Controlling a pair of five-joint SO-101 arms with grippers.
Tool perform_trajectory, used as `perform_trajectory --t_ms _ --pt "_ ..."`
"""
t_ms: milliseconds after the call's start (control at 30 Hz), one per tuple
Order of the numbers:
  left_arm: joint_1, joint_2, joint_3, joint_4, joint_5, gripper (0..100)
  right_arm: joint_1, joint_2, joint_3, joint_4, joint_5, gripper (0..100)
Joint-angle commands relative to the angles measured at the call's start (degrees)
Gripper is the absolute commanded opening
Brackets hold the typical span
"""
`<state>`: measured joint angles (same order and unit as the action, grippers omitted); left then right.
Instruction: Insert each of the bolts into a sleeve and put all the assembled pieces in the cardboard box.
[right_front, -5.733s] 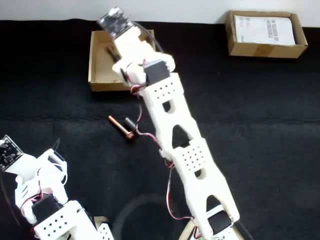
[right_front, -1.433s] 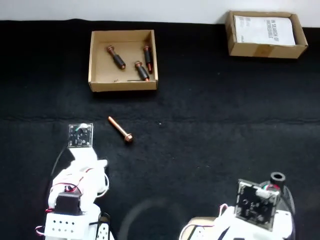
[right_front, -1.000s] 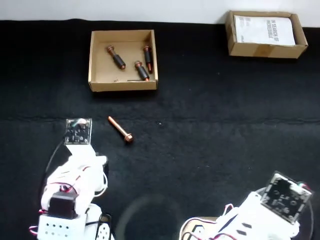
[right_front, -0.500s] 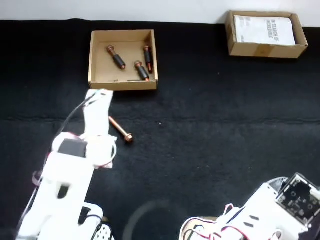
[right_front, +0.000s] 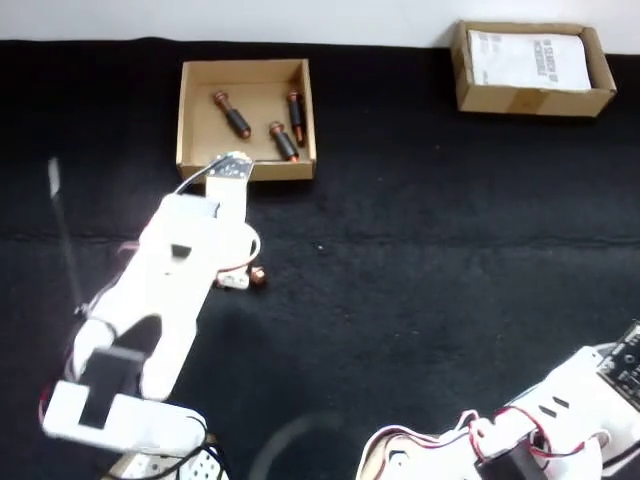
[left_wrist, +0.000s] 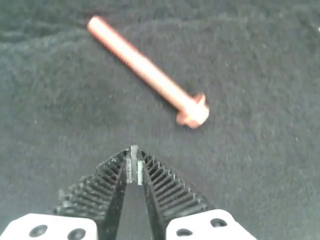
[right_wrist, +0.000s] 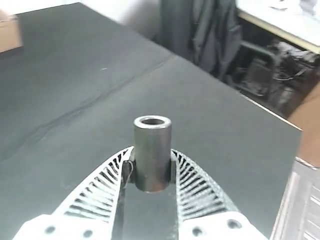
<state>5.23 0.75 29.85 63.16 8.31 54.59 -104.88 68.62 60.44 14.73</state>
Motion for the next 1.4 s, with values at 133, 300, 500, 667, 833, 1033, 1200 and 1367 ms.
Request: perform_trajectory --t_ms 133,300,500,667,833,1033,1200,1367 --pt "0.8 13.8 -11.8 -3.6 -0.1 1 2.3 -0.3 0.5 -5.1 2.8 0.7" --pt "2.9 20.9 -20.0 -3.5 0.0 1 2.2 -0.3 0.5 -6.7 2.8 0.7" --pt "7.2 27.0 -29.8 -3.7 2.2 1 2.0 -0.3 0.7 -6.7 2.8 0.7" --pt "9.8 33.5 -41.8 -4.0 6.5 1 1.9 -0.2 2.9 -7.5 2.8 0.7" --pt "11.6 42.5 -55.9 -3.3 6.5 1 2.4 -0.2 6.6 -10.5 3.0 0.7" --pt "12.8 44.5 -72.8 9.1 -5.8 1 3.6 -0.2 8.8 -10.8 2.8 0.7" --pt "11.1 45.0 -83.8 22.4 -30.1 1 3.6 -0.2 10.8 -10.8 2.7 0.7" --pt "7.7 45.1 -84.0 27.1 -49.1 3 3.1 -0.2 11.7 -10.8 2.6 0.7"
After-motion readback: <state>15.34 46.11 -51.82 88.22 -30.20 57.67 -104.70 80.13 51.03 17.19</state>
